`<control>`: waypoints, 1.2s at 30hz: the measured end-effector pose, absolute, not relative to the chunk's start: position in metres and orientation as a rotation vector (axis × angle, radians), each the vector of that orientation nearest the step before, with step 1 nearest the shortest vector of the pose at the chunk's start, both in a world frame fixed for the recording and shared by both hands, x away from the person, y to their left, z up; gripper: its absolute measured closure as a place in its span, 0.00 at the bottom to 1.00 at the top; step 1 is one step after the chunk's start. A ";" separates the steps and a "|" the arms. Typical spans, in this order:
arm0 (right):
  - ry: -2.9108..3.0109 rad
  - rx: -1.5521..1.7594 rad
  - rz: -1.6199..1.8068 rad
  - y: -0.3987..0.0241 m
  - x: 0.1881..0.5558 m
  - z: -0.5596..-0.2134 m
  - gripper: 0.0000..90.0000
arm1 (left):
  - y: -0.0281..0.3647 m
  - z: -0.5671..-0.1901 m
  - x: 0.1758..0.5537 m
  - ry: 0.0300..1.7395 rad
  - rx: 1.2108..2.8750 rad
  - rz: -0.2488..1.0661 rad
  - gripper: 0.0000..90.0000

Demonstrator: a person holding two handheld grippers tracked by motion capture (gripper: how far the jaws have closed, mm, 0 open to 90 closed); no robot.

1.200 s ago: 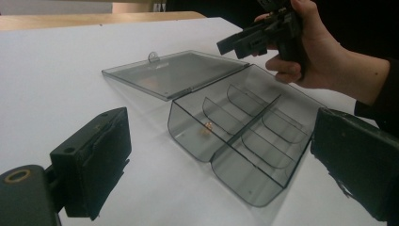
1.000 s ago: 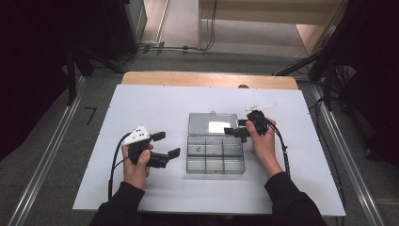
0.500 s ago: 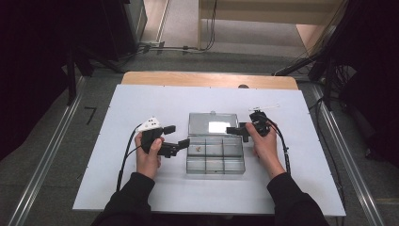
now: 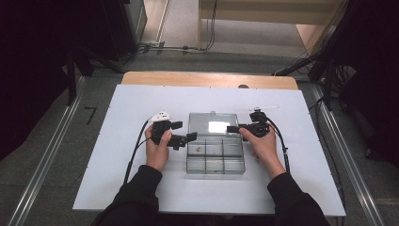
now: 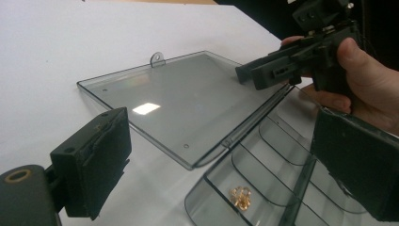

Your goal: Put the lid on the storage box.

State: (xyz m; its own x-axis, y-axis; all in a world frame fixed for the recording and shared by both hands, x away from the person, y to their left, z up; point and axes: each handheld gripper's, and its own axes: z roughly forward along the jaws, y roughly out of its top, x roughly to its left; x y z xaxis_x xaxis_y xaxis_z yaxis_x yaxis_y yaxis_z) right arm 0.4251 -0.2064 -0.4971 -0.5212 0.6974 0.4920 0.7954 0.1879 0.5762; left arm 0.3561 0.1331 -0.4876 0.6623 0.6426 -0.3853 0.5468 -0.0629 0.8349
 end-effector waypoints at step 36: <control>-2.333 -1.476 -1.250 -0.206 0.425 -0.497 0.34 | 0.116 -0.509 0.391 1.271 1.687 -0.037 0.24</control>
